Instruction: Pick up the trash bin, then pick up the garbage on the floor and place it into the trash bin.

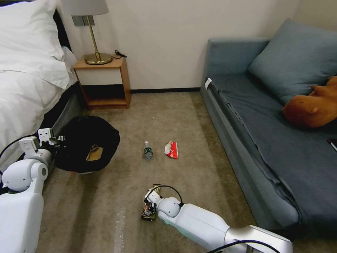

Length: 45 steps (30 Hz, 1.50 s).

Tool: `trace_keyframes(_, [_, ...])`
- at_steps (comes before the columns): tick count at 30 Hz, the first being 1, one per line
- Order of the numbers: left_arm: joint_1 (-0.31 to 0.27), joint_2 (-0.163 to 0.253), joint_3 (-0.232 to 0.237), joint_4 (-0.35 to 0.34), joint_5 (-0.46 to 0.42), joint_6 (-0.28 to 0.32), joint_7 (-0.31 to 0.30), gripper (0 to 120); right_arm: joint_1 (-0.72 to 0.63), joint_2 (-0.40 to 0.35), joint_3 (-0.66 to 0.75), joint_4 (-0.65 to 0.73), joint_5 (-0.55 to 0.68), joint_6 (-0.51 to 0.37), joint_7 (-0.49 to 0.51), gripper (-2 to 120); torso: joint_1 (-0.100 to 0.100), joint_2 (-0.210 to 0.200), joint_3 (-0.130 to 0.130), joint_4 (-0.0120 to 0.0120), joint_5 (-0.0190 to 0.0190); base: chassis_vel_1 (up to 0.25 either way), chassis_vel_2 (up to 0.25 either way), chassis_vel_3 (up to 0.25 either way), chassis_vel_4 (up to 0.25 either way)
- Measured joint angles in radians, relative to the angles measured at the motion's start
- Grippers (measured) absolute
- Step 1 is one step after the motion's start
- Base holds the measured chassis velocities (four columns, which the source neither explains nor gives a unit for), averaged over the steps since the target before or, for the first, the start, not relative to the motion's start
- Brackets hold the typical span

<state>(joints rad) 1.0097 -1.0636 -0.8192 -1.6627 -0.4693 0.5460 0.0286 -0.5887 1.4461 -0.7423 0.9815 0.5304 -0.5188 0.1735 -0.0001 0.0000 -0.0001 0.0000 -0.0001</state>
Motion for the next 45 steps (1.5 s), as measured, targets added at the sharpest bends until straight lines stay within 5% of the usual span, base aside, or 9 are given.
trace_keyframes(16, [0.004, 0.007, -0.006, -0.024, -0.009, 0.006, -0.001, 7, 0.014, -0.036, 0.011, 0.028, 0.024, 0.0, 0.036, 98, 0.0, 0.0, 0.0, 0.0, 0.0, 0.0, 0.0, 0.0, 0.0])
trace_keyframes(45, [-0.004, 0.016, 0.0, -0.007, -0.027, 0.004, 0.004, 7, -0.004, -0.025, 0.045, 0.03, 0.172, -0.047, 0.037, 99, 0.0, 0.0, 0.0, 0.0, 0.0001, 0.0, 0.0, 0.0, 0.0])
